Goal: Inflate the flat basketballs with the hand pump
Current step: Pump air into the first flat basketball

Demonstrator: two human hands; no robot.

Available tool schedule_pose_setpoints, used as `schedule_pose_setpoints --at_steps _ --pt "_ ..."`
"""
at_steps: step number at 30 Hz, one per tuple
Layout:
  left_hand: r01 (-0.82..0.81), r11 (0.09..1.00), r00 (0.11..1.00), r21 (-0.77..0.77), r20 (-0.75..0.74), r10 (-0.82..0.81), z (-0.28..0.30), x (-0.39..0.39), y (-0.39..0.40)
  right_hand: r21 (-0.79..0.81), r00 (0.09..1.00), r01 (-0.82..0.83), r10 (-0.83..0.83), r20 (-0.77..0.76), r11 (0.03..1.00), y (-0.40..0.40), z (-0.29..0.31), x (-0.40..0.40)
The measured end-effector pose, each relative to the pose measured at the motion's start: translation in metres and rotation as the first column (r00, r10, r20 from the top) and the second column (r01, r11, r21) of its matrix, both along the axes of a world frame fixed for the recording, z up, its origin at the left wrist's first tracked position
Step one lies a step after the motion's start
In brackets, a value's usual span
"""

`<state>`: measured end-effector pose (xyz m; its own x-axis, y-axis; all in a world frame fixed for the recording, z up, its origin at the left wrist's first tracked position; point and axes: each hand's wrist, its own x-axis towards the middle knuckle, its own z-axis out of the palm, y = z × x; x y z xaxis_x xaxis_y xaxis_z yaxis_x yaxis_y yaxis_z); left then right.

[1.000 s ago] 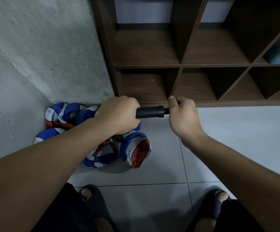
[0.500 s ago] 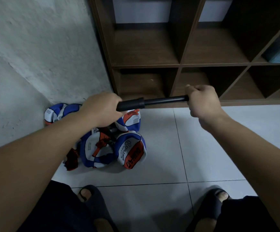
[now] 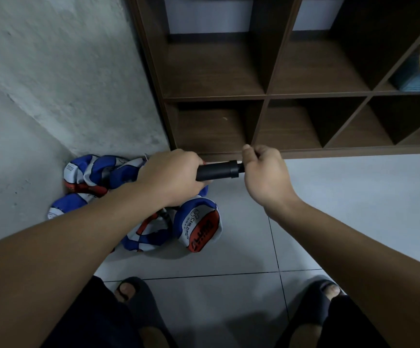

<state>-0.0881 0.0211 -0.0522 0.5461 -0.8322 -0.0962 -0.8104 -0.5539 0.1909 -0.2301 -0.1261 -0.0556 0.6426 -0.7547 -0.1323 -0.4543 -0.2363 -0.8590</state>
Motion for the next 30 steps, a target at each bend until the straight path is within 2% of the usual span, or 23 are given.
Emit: schedule_pose_setpoints --at_steps 3,6,8,10,14,17,19,22,30 --pt "0.014 1.0 1.0 0.004 -0.011 -0.014 0.0 0.0 -0.001 0.019 1.0 -0.023 0.023 0.002 1.0 0.002 0.0 0.002" --pt "0.026 1.0 0.999 0.002 -0.024 -0.026 0.002 0.006 0.003 0.129 0.997 -0.079 0.076 0.03 0.988 -0.007 0.003 0.004" --pt "-0.005 1.0 1.0 0.012 -0.023 0.006 0.002 0.02 0.01 0.181 0.997 -0.044 0.032 0.07 0.982 -0.023 0.01 0.003" --pt "-0.047 0.998 0.998 0.036 -0.042 0.048 0.002 0.037 0.02 0.174 0.995 0.051 -0.065 0.078 0.983 -0.044 0.018 -0.001" --pt "-0.079 0.997 0.994 0.027 -0.068 0.081 0.001 0.04 0.023 0.159 0.987 0.122 -0.136 0.079 0.98 -0.059 0.021 -0.01" --pt "-0.06 0.998 0.997 -0.006 -0.041 0.059 -0.001 0.026 0.016 0.047 0.985 0.162 -0.164 0.046 0.986 -0.039 0.014 -0.008" --pt "-0.045 0.999 0.999 -0.013 -0.008 0.044 -0.002 0.019 0.012 -0.007 0.989 0.137 -0.136 0.048 0.991 -0.025 0.009 -0.009" --pt "-0.014 1.0 0.999 -0.02 0.035 0.015 -0.002 0.01 0.009 -0.006 0.995 0.088 -0.088 0.056 0.996 -0.012 0.006 -0.008" --pt "0.003 0.999 1.0 -0.04 0.018 -0.002 -0.008 0.001 0.003 0.017 1.0 -0.024 0.024 0.009 1.0 0.006 0.004 -0.003"
